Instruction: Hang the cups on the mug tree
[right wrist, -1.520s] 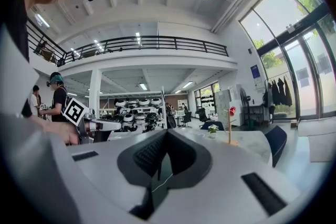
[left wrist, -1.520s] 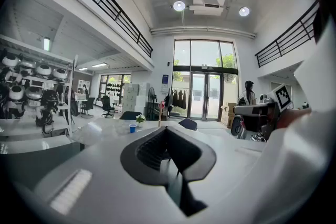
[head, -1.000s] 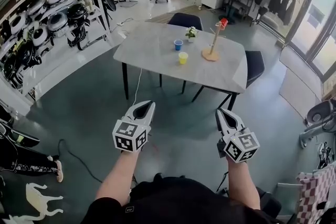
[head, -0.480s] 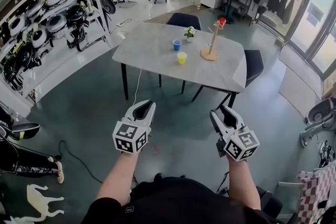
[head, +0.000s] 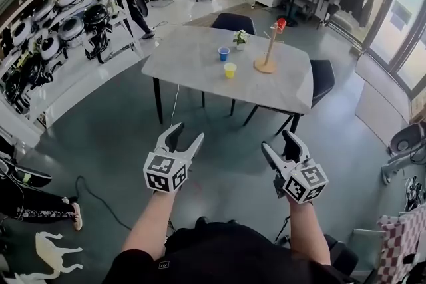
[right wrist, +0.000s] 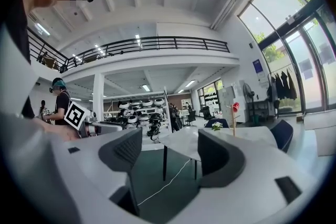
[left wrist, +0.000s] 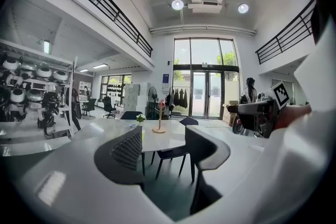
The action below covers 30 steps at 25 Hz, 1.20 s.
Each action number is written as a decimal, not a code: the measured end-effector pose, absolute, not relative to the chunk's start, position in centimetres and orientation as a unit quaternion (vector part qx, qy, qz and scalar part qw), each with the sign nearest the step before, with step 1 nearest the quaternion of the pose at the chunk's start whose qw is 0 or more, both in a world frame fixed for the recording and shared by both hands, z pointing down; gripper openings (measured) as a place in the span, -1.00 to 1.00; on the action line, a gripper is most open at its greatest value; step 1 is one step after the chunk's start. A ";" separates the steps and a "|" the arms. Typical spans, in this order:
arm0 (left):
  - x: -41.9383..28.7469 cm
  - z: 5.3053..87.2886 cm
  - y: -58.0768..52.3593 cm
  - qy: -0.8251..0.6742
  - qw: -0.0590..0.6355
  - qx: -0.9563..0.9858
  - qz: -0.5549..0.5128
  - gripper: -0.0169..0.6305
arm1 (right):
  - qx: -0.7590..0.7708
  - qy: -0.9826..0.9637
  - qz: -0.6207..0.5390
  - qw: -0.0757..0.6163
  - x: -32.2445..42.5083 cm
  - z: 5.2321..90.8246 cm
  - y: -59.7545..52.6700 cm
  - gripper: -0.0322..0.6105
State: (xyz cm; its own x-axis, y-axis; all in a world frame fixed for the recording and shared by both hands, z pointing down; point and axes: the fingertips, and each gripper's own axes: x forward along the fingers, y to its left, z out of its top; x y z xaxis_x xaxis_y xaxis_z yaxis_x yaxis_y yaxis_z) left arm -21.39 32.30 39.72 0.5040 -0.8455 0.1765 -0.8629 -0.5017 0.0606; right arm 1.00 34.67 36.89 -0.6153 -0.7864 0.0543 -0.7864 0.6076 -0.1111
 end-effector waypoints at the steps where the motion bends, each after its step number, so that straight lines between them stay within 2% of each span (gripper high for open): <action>1: -21.2 39.7 32.3 -0.494 0.071 0.864 0.063 -0.18 | -0.439 0.896 -0.062 0.001 1.2 36.9 34.7 0.03; 18: -17.1 39.6 32.0 -0.495 0.078 0.863 0.072 -0.18 | -0.432 0.898 -0.084 0.014 5.1 38.1 36.1 0.04; 30: -18.1 43.7 20.5 -0.485 0.109 0.864 0.077 -0.18 | -0.433 0.894 -0.116 -0.006 3.6 41.5 24.9 0.03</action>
